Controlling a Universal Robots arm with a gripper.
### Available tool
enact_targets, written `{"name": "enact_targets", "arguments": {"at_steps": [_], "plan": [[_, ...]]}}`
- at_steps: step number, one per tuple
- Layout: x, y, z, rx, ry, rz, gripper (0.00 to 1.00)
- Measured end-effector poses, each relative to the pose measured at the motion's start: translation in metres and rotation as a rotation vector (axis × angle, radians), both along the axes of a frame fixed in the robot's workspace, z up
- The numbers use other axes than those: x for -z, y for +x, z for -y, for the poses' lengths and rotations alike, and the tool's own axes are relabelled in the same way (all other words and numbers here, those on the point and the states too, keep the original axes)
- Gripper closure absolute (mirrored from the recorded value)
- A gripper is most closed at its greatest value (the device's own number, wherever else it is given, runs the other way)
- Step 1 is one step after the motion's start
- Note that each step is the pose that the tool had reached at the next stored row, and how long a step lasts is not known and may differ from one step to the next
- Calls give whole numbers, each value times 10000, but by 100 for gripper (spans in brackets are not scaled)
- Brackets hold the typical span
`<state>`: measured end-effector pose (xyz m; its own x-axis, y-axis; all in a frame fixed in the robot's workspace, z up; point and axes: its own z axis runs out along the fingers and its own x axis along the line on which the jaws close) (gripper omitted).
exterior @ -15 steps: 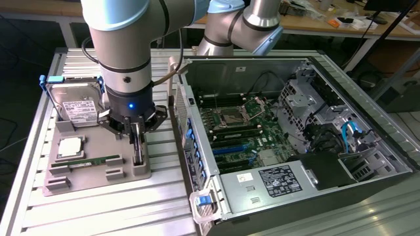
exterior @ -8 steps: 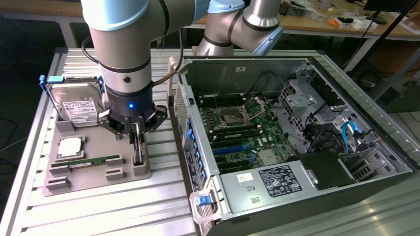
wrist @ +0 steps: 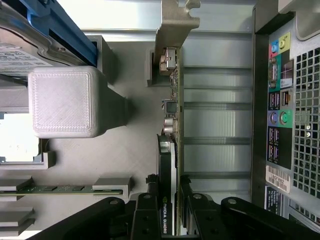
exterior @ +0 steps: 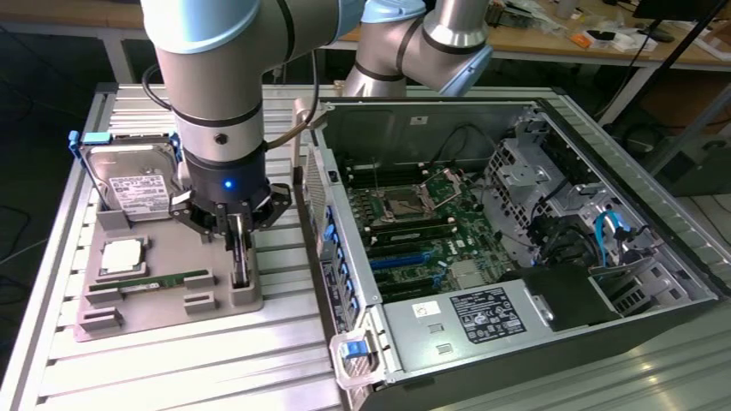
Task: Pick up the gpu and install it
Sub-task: 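Pick up the gpu and move the gpu toward the slot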
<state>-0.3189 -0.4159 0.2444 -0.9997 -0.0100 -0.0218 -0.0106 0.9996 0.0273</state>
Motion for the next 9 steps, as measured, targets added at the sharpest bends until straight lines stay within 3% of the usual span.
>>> {"name": "enact_targets", "arguments": {"at_steps": [9], "plan": [[-96,0,0,0,1,0,73]]}}
